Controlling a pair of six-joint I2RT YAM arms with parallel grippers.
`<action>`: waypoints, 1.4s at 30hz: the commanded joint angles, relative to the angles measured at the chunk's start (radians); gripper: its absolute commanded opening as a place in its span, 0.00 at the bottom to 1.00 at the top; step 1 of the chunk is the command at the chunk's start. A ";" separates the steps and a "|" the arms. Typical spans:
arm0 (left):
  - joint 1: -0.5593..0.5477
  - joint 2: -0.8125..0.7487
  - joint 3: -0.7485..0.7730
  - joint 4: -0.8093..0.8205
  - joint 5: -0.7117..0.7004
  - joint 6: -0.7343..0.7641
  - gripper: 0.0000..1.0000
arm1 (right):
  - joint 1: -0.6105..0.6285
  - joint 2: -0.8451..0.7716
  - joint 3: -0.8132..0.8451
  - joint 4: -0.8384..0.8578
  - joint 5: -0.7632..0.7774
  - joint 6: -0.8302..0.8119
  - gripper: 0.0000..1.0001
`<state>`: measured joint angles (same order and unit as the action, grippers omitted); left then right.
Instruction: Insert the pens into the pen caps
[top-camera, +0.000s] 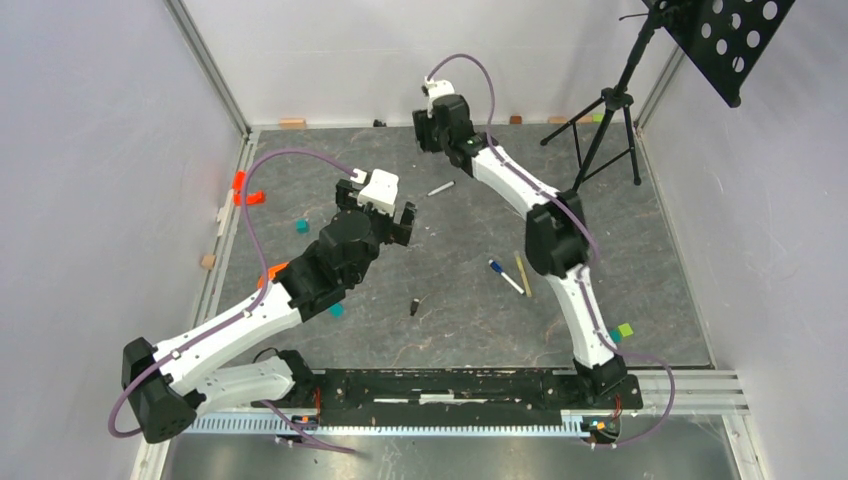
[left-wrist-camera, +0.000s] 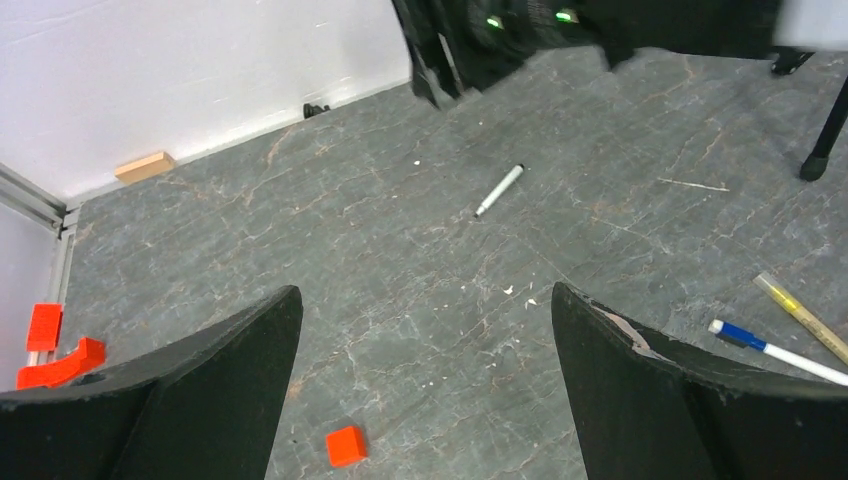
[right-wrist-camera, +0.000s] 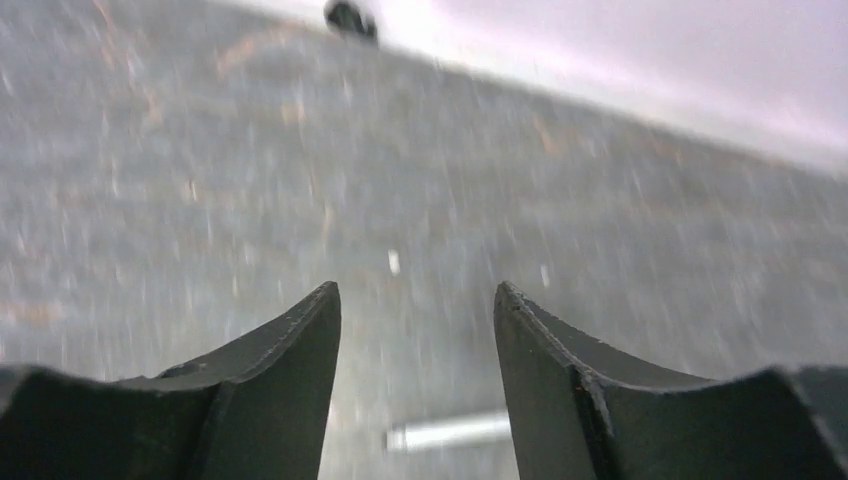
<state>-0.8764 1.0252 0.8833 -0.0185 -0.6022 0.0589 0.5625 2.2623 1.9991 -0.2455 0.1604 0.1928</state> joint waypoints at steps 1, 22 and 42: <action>0.007 -0.004 0.030 0.006 -0.031 -0.028 1.00 | -0.050 0.315 0.361 0.009 -0.196 0.028 0.59; 0.009 0.015 0.034 0.005 -0.022 -0.010 1.00 | -0.040 0.274 0.050 0.160 -0.291 0.168 0.47; 0.008 -0.008 0.036 -0.002 -0.017 0.007 1.00 | 0.022 0.029 -0.143 -0.082 -0.335 -0.214 0.59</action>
<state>-0.8719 1.0409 0.8837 -0.0296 -0.6025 0.0601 0.5770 2.3451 1.8088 -0.2203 -0.1329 0.1226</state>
